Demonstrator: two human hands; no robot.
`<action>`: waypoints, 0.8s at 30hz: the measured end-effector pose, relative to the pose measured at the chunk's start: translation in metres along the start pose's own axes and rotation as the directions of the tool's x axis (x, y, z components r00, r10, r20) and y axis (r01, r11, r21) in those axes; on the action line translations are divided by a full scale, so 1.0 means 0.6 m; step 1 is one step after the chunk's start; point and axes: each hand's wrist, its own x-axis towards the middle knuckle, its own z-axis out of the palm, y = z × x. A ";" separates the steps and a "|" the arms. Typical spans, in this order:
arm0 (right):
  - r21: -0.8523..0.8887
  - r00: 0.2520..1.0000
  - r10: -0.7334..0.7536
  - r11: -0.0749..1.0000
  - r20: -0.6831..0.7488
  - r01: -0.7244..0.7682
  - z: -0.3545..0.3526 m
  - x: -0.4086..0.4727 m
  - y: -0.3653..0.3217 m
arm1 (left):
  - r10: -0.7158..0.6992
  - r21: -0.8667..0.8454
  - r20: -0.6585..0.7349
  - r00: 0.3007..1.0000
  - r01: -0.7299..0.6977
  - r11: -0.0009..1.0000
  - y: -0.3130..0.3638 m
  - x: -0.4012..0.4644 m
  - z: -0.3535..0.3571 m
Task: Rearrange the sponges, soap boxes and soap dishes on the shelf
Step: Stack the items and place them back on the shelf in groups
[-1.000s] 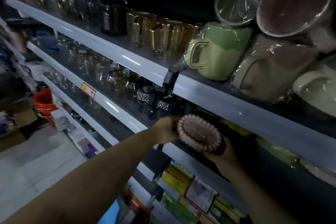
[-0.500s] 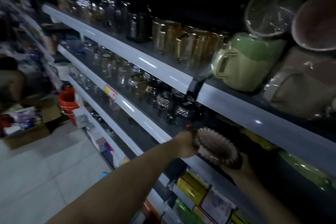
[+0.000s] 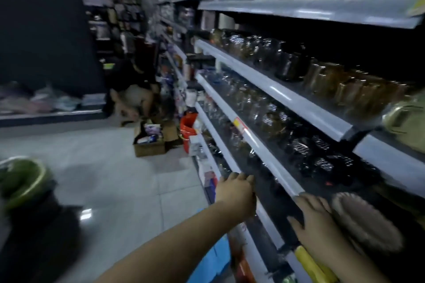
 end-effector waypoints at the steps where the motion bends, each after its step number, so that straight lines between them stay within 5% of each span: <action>1: -0.036 0.997 -0.045 0.998 0.058 0.047 0.007 0.001 -0.023 | -0.043 0.007 0.000 0.999 0.043 0.999 -0.024 -0.026 0.002; 10: -0.051 0.902 -0.277 0.949 0.330 0.310 0.166 -0.045 -0.137 | -0.380 0.027 0.158 0.911 0.381 0.924 -0.172 -0.252 0.135; 20: -0.036 0.780 -0.183 0.966 0.599 0.255 0.430 -0.190 -0.106 | -0.405 0.044 0.491 0.771 0.442 0.896 -0.194 -0.415 0.382; 24: -0.007 0.626 -0.124 0.979 0.770 0.203 0.543 -0.254 -0.082 | -0.386 0.073 0.630 0.674 0.443 0.893 -0.199 -0.459 0.484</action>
